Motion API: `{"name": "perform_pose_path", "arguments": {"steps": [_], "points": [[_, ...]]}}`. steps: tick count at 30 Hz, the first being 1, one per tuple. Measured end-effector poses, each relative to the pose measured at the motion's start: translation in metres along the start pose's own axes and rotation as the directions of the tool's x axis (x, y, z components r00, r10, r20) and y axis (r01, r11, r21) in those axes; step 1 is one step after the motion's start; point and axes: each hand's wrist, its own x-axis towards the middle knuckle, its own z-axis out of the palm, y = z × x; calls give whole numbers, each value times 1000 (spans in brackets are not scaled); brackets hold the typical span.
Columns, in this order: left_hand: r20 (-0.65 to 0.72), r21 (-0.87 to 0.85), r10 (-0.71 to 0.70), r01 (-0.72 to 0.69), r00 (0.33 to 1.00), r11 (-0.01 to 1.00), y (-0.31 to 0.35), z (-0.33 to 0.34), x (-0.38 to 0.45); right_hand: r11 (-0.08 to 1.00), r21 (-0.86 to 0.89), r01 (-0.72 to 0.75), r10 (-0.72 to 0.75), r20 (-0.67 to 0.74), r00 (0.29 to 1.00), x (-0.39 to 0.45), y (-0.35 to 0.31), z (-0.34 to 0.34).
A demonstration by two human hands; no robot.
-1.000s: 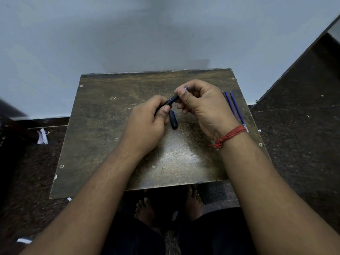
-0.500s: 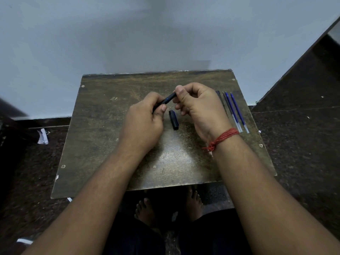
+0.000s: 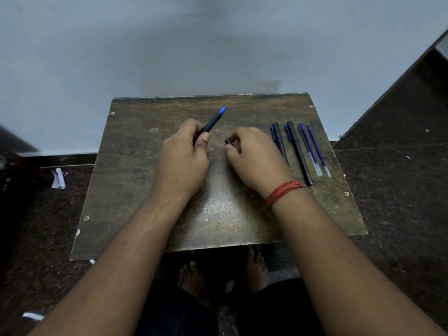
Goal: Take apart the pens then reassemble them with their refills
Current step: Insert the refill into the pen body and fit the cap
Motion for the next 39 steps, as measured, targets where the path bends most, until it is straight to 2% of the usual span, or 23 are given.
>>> {"name": "perform_pose_path", "arguments": {"steps": [2, 3, 5, 6, 7, 9, 12, 20, 27, 34, 39], "points": [[11, 12, 3, -3, 1000, 1000, 0, 1, 0, 967, 246, -67, 84, -59, 995, 5, 3, -8], [19, 16, 4, -4, 1000, 1000, -1, 1, 0, 903, 419, -97, 149, -93, 985, 7, 5, -11], [41, 15, 1, -2, 999, 1000, 0, 2, -1, 667, 738, -104, 289, -127, 949, 10, 10, -17], [52, 13, 1, -2, 999, 1000, 2, 2, -2, 532, 843, -81, 342, -126, 931, 11, 12, -19], [62, 14, 5, -6, 998, 1000, 3, 3, -2, 416, 908, -51, 378, -122, 918, 13, 15, -19], [83, 22, 16, -18, 996, 1000, 5, 2, -3, 268, 963, 2, 414, -118, 903, 14, 19, -20], [109, 30, 37, -40, 993, 999, 7, 3, -5, 171, 984, 44, 415, -112, 903, 15, 21, -20], [139, 26, 85, -89, 987, 996, 6, 6, -6, 227, 974, 28, 326, -103, 940, 13, 16, -16], [124, -5, 94, -94, 988, 996, 5, 7, -5, 389, 921, -21, 193, -59, 979, 6, 7, -10], [114, -8, 100, -100, 988, 995, 6, 7, -6, 516, 856, 27, 165, -131, 978, 4, 4, -7], [92, -17, 108, -107, 990, 994, 4, 7, -7, 529, 848, 30, 162, -136, 977, 1, 0, -6]]}}
